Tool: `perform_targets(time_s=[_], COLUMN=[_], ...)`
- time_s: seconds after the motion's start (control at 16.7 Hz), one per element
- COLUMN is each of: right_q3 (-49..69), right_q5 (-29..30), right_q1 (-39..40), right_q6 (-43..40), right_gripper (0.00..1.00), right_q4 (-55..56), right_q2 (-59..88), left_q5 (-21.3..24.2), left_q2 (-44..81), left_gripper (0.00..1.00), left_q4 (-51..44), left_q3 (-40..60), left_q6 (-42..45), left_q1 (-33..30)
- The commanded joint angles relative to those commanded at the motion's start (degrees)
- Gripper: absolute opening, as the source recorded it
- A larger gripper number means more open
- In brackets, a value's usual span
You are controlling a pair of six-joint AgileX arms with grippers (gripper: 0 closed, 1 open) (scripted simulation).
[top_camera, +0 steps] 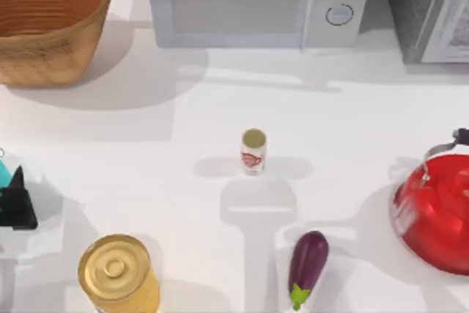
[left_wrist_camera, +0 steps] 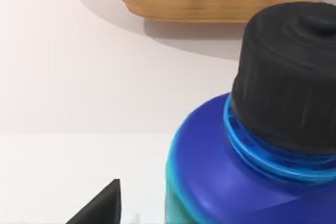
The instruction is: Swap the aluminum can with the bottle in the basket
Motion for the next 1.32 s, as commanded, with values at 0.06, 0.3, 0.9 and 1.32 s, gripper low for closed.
perform_targets(time_s=[0.06, 0.3, 0.9, 1.32], right_q3=[0.0, 0.0, 0.0, 0.0], right_q5=[0.0, 0.0, 0.0, 0.0], right_q1=[0.0, 0.0, 0.0, 0.0], right_q6=[0.0, 0.0, 0.0, 0.0], right_gripper=[1.0, 1.0, 1.0, 1.0], right_q4=[0.0, 0.0, 0.0, 0.0], right_q2=[0.0, 0.0, 0.0, 0.0], left_q5=[-0.6, -2.6, -3.0, -3.0], left_q2=[1.5, 6.6, 7.6, 7.6], left_gripper=[1.0, 1.0, 0.62, 0.1], left_q4=[0.3, 1.1, 1.2, 1.2], left_q3=[1.3, 5.8, 6.6, 6.6], left_q6=[-0.2, -0.9, -1.0, -1.0], left_q1=[-0.6, -2.9, -3.2, -3.2])
